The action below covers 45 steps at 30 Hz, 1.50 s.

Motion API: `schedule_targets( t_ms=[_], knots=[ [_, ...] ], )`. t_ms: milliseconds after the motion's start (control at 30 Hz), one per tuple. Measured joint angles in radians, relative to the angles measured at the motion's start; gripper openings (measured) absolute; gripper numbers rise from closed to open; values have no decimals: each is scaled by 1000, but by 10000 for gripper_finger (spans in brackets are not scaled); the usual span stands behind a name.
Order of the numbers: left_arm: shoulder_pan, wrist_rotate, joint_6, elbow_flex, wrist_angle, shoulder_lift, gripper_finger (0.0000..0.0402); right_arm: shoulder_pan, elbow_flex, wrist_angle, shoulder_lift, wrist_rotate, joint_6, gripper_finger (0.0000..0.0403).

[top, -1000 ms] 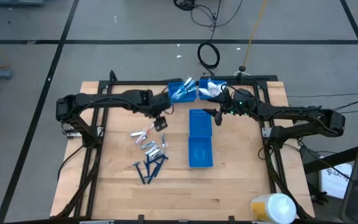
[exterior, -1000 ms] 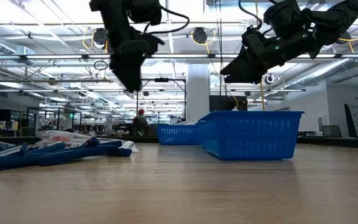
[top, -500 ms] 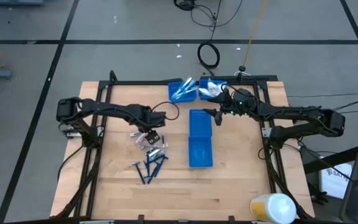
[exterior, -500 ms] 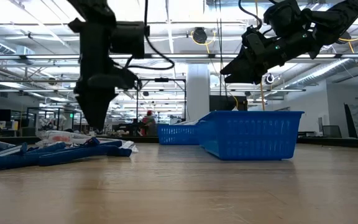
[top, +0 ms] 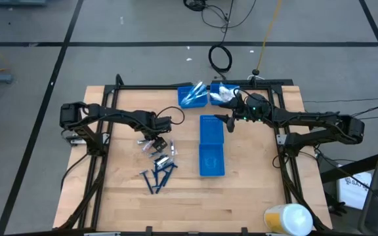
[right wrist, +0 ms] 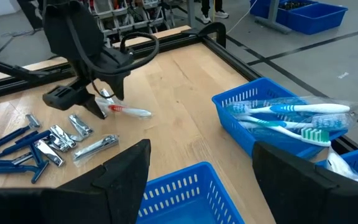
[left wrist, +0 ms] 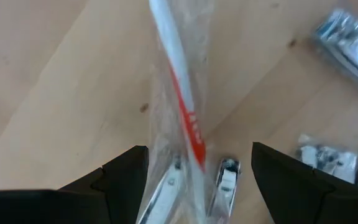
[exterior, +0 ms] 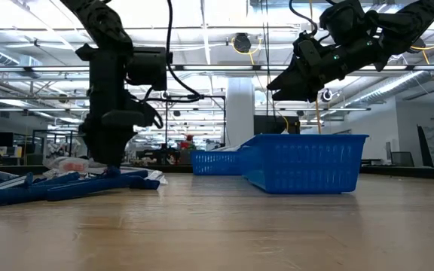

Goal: Pick & Place Travel size toiletries
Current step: Put the red toothbrush into the top left blue bin

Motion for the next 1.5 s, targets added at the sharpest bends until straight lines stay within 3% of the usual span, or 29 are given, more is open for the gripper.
schedule_targets(
  t_ms=[400, 700, 867, 1033, 1167, 1500],
  knots=[
    [0, -128, -59, -48, 49, -1, 273, 0, 0, 0, 0, 0, 0, 267],
    [11, -49, -59, -53, 61, -2, 269, 0, 0, 0, 0, 0, -3, 267],
    [11, -32, -50, -53, 62, -2, 211, 0, 0, 0, 0, 0, -7, 267],
    [15, -24, -27, -53, 66, -1, 111, 0, 0, 0, 0, 0, -8, 267],
    [32, -26, 86, -24, 53, 1, 26, 0, 0, 0, 0, 0, -8, 267],
    [44, -31, 313, 179, 74, -2, 20, 0, 0, 0, 0, 0, -1, 267]
  ],
)
